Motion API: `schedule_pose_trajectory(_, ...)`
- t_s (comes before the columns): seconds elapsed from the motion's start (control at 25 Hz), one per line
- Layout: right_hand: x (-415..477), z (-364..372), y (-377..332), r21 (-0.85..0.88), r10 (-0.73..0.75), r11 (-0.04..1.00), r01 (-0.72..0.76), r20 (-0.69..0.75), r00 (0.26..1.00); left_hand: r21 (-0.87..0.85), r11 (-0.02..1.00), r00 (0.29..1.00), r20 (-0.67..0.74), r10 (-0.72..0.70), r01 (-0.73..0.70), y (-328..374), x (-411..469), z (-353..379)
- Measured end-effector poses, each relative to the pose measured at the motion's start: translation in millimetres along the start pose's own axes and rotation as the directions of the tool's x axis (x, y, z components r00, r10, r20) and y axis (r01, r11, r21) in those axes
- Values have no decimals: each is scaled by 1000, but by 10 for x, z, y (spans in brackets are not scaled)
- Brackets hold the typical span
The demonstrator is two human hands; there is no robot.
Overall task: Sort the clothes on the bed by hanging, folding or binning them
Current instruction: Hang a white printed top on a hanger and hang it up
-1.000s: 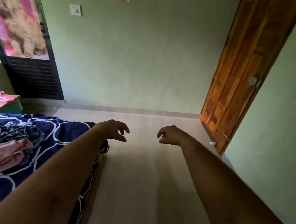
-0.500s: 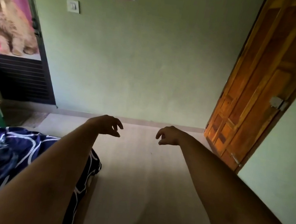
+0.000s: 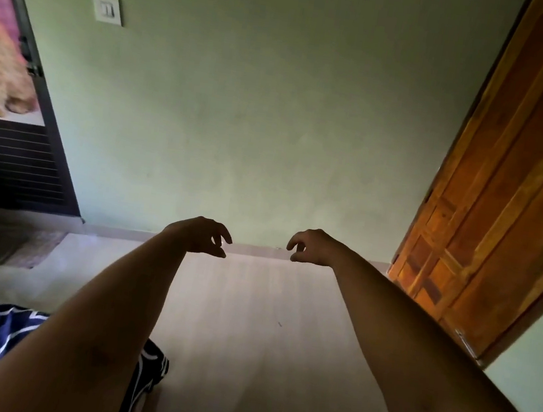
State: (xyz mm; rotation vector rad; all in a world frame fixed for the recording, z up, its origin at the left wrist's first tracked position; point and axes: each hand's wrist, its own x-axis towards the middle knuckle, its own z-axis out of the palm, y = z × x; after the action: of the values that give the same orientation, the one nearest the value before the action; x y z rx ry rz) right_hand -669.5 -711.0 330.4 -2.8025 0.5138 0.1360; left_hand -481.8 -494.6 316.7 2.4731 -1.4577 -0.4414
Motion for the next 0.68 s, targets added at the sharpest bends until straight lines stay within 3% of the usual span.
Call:
schedule_pose_trajectory(0.36, 2297, -493, 665, -33, -63, 997, 65, 54, 997, 21, 993, 993, 12, -114, 113, -722, 1969, -450)
schedule_pose_trajectory(0.68, 4178, -646, 508, -46, -197, 979, 200, 71, 978, -31, 976, 974, -56, -218, 216, -1762, 2991, -911)
